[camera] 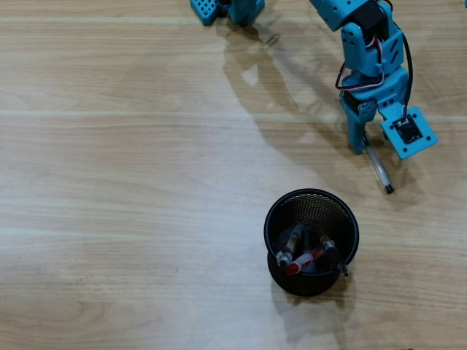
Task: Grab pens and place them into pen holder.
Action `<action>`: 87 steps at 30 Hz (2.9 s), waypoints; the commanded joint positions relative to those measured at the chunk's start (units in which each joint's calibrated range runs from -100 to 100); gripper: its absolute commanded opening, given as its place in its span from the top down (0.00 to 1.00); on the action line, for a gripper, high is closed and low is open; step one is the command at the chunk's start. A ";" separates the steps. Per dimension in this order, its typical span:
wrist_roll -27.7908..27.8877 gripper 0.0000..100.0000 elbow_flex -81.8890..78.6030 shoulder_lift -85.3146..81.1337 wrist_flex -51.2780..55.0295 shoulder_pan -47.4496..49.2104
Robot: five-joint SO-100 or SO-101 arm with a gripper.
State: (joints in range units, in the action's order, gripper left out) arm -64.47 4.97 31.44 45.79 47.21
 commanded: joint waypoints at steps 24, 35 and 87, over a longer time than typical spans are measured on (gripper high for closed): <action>-1.18 0.98 -0.17 -0.74 -0.55 -1.08; 7.72 0.98 7.25 -10.67 -0.64 -10.50; 9.71 0.98 -0.63 -2.94 -80.10 -30.07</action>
State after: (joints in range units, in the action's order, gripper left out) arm -54.54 3.99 29.14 -33.10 17.68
